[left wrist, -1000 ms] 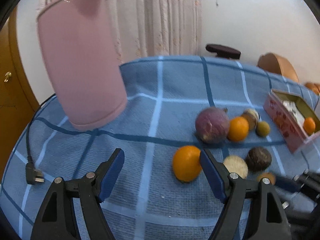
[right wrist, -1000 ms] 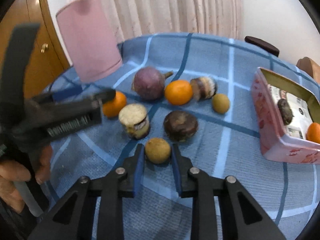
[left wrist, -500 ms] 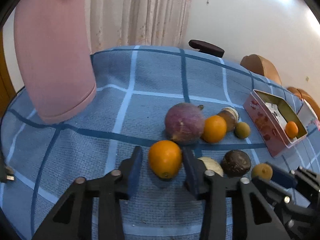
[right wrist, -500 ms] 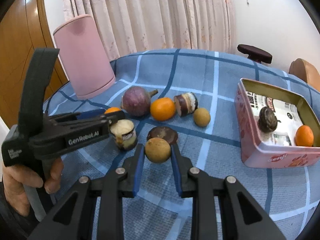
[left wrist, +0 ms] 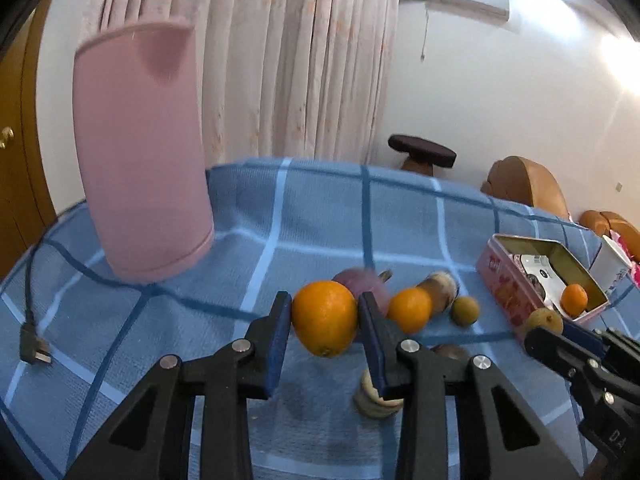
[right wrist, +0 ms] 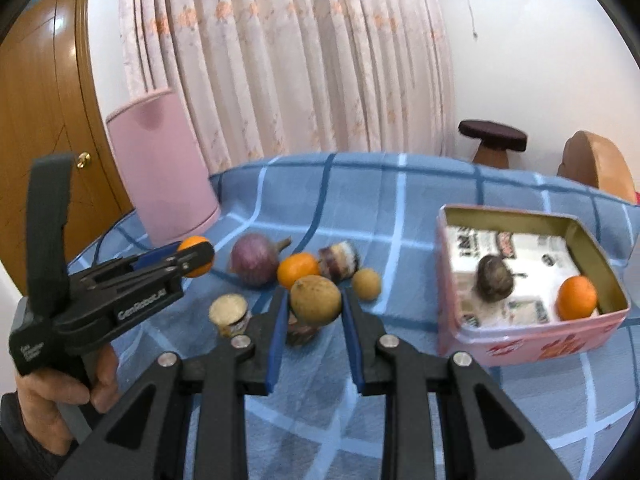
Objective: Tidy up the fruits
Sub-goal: 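Carry both fruits over the pink tin and open both grippers to release them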
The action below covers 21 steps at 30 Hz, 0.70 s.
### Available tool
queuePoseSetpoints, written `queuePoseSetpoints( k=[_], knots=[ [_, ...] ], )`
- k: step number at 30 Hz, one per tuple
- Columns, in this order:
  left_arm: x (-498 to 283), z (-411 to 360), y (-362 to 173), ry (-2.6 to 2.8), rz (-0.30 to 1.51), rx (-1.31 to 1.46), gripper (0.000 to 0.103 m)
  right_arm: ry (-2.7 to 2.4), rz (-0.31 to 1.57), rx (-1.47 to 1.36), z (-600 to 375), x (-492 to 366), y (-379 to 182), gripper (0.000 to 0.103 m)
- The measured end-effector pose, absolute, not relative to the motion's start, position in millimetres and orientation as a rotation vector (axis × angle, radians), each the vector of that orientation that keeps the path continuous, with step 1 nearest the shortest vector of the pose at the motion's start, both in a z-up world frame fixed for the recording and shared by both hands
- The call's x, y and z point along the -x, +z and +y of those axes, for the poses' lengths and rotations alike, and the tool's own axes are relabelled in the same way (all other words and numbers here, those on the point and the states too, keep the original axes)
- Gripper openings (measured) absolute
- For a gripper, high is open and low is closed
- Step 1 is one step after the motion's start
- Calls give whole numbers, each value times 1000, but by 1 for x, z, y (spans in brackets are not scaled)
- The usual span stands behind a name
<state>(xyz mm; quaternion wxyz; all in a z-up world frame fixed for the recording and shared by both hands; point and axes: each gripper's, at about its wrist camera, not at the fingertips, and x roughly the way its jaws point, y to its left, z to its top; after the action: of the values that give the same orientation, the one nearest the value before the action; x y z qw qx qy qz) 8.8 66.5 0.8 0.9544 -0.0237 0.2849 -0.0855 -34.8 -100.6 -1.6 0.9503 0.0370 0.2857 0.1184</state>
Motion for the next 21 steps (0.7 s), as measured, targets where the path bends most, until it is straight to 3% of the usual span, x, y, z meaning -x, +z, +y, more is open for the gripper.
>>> queuePoseSetpoints(
  k=[21],
  knots=[
    [-1,-84,24,-308,508,-66,36,-31,535,-134,-233,22,4,30]
  ],
)
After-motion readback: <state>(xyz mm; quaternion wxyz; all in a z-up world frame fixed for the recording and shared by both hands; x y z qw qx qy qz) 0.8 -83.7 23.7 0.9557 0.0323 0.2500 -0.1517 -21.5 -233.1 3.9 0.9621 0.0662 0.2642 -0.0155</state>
